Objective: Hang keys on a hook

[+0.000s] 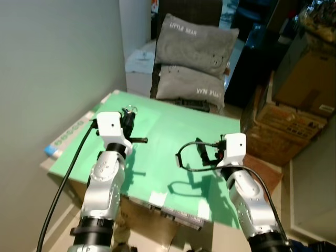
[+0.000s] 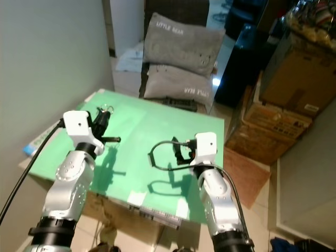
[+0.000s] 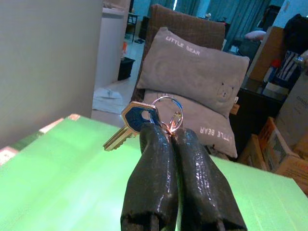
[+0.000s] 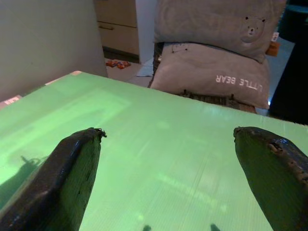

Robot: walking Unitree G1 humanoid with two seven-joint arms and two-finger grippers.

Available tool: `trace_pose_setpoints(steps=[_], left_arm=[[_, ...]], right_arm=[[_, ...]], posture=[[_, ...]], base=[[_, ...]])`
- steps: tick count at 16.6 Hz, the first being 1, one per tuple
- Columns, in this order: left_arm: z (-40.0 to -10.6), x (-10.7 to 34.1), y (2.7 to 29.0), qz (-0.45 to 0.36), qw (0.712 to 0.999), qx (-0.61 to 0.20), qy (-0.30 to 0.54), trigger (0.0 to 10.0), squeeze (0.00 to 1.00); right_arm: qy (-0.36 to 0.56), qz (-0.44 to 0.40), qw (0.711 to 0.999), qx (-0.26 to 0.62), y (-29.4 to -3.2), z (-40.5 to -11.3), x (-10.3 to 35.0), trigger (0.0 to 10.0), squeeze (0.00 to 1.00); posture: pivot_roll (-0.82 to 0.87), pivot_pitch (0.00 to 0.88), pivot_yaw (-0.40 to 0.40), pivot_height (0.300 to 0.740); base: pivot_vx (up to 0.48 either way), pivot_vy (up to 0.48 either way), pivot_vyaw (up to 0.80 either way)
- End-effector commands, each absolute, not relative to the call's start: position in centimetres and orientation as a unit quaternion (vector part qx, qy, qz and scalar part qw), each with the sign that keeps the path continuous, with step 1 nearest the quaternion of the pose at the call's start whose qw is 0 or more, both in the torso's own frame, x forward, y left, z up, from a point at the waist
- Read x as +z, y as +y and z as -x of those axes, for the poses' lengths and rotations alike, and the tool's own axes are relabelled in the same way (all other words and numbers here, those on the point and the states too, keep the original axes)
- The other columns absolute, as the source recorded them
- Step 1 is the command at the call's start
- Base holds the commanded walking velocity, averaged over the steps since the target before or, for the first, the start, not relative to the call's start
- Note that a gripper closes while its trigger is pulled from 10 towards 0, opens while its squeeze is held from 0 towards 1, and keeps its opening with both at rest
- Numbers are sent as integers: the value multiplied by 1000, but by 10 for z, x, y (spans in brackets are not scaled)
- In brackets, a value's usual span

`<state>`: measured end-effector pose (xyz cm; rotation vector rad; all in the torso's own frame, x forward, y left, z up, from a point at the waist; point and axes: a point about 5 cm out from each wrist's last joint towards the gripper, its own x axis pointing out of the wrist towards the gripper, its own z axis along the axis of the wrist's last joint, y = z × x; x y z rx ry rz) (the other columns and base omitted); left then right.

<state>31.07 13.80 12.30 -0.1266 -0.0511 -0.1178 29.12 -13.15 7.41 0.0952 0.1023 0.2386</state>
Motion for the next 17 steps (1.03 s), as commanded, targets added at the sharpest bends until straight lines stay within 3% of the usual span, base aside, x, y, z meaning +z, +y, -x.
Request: trace_pose_setpoints(steps=[1,11,17], left_arm=[[-312,123,135,58,996,-63,-23,10000,0],[-313,122,130,59,996,-62,-25,10000,0],[-312,122,131,48,997,-53,-32,10000,0]], right_arm=[[38,-51,991,114,-136,-295,82,10000,0],[35,-42,992,114,-140,-300,86,10000,0],[38,-36,991,123,-139,-304,88,10000,0]], posture=[[-15,0,-41,740],[-15,0,-52,740],[-11,0,-58,740]], base=[[-259,0,0],[-262,0,0],[-90,0,667]])
